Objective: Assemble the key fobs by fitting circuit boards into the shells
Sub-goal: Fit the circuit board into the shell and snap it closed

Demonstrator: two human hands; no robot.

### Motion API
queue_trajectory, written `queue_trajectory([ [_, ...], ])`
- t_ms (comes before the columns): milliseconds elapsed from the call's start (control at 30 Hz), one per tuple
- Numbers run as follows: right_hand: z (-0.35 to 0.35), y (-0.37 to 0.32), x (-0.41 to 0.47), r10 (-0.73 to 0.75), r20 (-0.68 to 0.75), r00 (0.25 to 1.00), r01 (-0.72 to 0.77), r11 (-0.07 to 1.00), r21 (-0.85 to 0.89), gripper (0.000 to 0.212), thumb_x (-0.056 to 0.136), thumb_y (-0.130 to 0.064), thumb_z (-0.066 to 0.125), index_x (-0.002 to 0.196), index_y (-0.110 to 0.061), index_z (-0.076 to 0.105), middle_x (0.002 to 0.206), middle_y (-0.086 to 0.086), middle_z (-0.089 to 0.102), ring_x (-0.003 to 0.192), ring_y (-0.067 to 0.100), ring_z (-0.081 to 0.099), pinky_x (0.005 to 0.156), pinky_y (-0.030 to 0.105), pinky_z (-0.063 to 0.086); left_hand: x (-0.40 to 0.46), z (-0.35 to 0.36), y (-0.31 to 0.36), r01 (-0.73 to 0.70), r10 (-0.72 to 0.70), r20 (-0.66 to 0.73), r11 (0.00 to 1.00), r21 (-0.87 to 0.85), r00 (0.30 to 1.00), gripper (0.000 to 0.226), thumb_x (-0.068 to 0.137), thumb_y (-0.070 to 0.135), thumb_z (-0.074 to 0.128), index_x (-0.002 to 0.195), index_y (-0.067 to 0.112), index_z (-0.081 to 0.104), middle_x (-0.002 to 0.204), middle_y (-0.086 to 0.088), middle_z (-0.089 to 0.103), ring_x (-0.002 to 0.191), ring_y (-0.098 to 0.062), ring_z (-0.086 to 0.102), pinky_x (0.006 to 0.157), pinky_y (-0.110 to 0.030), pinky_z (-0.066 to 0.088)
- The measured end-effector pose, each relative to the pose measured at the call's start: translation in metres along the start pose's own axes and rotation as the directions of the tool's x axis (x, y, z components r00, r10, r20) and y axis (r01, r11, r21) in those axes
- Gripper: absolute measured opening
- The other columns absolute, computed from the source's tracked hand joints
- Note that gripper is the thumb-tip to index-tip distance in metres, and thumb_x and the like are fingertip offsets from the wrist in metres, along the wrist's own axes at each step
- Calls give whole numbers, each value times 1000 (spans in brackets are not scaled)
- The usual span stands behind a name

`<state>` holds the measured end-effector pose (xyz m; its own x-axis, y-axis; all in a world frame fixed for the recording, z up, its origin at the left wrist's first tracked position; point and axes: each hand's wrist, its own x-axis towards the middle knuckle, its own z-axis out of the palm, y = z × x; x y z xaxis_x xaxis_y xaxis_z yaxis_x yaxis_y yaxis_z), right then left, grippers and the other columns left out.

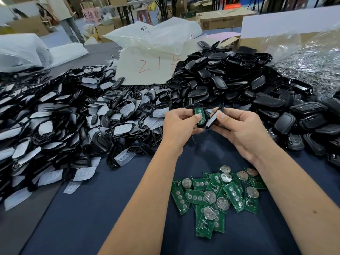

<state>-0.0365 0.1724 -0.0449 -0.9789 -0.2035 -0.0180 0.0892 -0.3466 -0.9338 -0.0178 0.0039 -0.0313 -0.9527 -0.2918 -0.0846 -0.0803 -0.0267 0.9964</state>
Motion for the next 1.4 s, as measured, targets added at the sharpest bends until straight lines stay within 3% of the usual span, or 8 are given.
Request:
queue_trajectory([
  [100, 0, 2, 1, -8, -10, 1000, 8, 1000, 2, 21, 95, -7, 68, 113, 1, 74, 112, 21, 77, 106, 30, 74, 92, 38, 62, -2, 2, 0, -79, 80, -1, 994, 74, 997, 8, 91, 7, 76, 87, 13, 77, 81, 1, 78, 64, -13, 74, 68, -36, 65],
  [267, 0, 3, 0, -38, -45, 998, 36, 999, -32, 13, 94, -6, 72, 106, -4, 78, 101, 14, 79, 98, 25, 76, 84, 31, 62, -5, 7, 0, -267, 272, 14, 929, 257, 962, 5, 87, 9, 80, 90, 14, 79, 76, 2, 78, 68, -12, 75, 60, -29, 63],
  [367, 0, 5, -1, -71, -68, 995, 65, 994, -83, 11, 93, -5, 74, 102, -6, 79, 100, 15, 80, 98, 29, 77, 85, 34, 63, -6, 10, -2, -320, 315, 69, 888, 330, 946, 8, 87, 12, 81, 94, 16, 81, 77, 4, 77, 73, -12, 75, 70, -38, 65],
  [733, 2, 6, -2, -106, -97, 990, 95, 989, -110, 11, 92, -6, 77, 102, -8, 80, 100, 15, 80, 100, 32, 77, 86, 37, 64, -8, 11, 0, -346, 318, 137, 876, 336, 938, 13, 94, 8, 73, 105, 7, 79, 91, -3, 77, 79, -14, 74, 63, -33, 65],
  [933, 3, 4, -2, -112, -97, 989, 104, 991, -83, 8, 92, -8, 77, 98, -11, 82, 99, 16, 80, 99, 32, 77, 86, 37, 64, -7, 10, 1, -414, 362, 203, 819, 397, 910, 19, 92, 9, 73, 110, 12, 79, 99, 1, 74, 86, -13, 72, 79, -38, 63],
  [1167, 5, 2, -4, -115, -115, 987, 102, 988, -114, 10, 89, -14, 82, 85, -23, 85, 89, 8, 80, 87, 19, 77, 73, 26, 61, -10, 5, 4, -498, 435, 244, 722, 481, 867, 30, 76, 20, 90, 105, 24, 80, 88, 7, 70, 74, -3, 62, 71, -17, 53],
  [1233, 3, 2, -3, -118, -109, 987, 101, 984, -147, 3, 87, -17, 84, 89, -18, 83, 88, 9, 79, 87, 22, 77, 75, 28, 62, -9, 4, 4, -488, 427, 239, 726, 484, 872, 29, 77, 18, 89, 104, 25, 81, 80, 8, 68, 66, -2, 59, 66, -14, 49],
  [1400, -8, -3, -2, -186, 24, 982, 181, 908, -377, 35, 85, -13, 86, 117, -24, 76, 94, 5, 77, 87, 22, 78, 74, 31, 64, -5, -4, 5, -417, 326, 263, 750, 513, 908, 28, 79, 14, 88, 103, 27, 82, 81, 9, 70, 67, 0, 59, 67, -17, 51],
])
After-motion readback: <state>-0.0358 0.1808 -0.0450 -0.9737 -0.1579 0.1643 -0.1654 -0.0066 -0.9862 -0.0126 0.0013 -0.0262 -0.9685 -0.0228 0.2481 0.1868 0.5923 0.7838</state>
